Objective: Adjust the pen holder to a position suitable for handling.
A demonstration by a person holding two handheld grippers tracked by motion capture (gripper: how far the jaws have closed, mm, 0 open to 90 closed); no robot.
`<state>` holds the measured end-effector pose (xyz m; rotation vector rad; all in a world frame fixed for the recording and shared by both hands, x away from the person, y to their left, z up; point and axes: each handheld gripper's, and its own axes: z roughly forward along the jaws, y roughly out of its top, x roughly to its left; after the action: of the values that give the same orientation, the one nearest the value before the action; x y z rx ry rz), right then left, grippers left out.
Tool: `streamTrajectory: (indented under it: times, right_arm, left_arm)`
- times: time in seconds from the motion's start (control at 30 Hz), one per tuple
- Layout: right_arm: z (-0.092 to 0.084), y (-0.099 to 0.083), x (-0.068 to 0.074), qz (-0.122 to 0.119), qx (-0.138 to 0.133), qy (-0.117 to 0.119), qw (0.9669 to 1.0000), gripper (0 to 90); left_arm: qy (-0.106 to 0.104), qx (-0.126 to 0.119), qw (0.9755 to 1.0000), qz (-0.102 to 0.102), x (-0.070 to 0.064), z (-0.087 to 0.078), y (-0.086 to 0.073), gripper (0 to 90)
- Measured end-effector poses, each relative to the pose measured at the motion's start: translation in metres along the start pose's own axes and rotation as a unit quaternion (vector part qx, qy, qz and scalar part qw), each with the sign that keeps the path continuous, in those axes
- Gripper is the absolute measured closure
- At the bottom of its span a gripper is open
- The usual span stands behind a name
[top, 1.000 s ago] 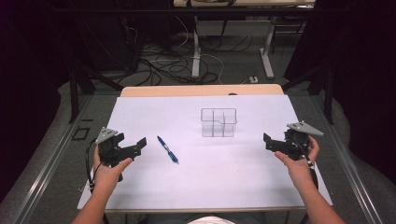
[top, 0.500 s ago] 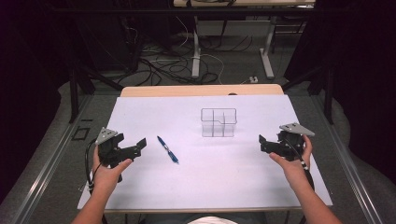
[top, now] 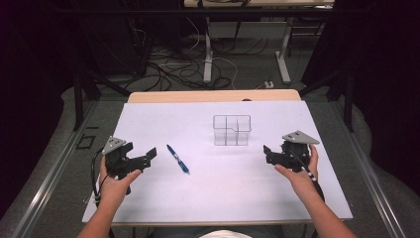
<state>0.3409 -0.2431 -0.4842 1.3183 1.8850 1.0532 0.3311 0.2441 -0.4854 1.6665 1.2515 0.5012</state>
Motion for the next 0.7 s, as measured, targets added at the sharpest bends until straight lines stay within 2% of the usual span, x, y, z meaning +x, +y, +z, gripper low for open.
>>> streamTrajectory:
  times: [0.2,0.27,0.33,0.5,0.7]
  right_arm:
    - [0.004,0.004,0.012,-0.01,0.002,0.019,0.9998,18.1]
    - [0.007,0.009,0.019,-0.017,0.006,0.033,0.9993,18.9]
    - [0.008,0.013,0.023,-0.021,0.006,0.037,0.9991,19.8]
    - [0.011,0.022,0.033,-0.011,0.009,0.056,0.9983,21.6]
    - [0.018,0.03,0.043,-0.011,0.014,0.073,0.9972,23.5]
  left_arm:
    - [0.001,0.0,1.0,-0.002,0.0,0.0,0.0,3.5]
    - [0.002,-0.001,1.0,-0.001,0.0,0.0,0.0,3.8]
    - [0.002,0.0,1.0,-0.001,0.001,-0.001,0.0,4.1]
    - [0.002,0.001,1.0,-0.001,0.001,-0.001,0.0,4.7]
    - [0.006,0.001,1.0,-0.002,0.001,-0.001,-0.001,5.8]
